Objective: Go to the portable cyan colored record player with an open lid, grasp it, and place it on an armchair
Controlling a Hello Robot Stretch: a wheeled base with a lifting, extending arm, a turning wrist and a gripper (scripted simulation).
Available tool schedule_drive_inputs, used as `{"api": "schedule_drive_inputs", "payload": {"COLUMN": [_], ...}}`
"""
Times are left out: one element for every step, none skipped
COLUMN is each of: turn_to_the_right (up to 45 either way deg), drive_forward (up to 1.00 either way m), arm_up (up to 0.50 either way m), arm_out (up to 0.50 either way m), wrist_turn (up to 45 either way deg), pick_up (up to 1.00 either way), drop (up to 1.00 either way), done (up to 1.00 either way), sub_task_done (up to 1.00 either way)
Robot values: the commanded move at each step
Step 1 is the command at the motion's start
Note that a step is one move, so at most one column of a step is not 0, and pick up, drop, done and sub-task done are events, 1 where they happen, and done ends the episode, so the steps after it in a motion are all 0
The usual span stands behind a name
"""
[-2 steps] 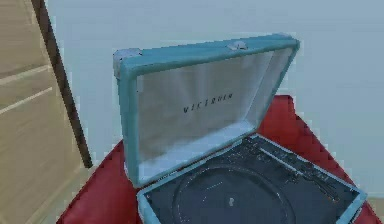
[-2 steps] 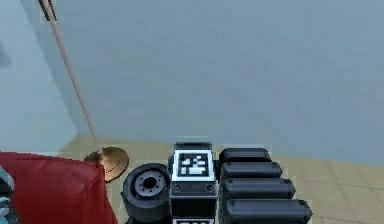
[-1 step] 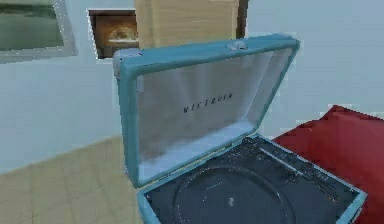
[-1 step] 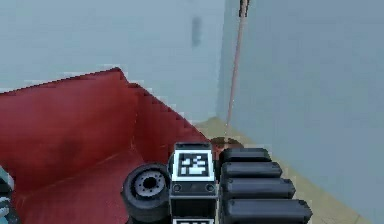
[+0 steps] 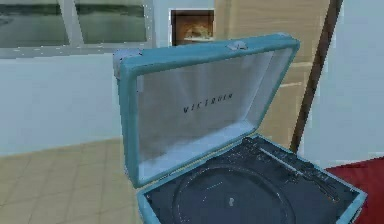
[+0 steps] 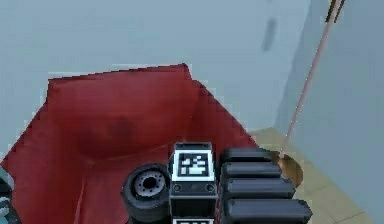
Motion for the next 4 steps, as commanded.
{"api": "schedule_drive_inputs", "payload": {"turn_to_the_right": [0.0,24.0,0.0,36.0], "drive_forward": [0.65,0.00,0.20,0.00], "arm_up": [0.00,0.00,0.00,0.00], "arm_out": [0.00,0.00,0.00,0.00], "wrist_turn": [0.0,0.0,0.0,0.0], "pick_up": [0.00,0.00,0.00,0.00], "drop": [0.00,0.00,0.00,0.00], "done": [0.00,0.00,0.00,0.00], "sub_task_done": [0.00,0.00,0.00,0.00]}}
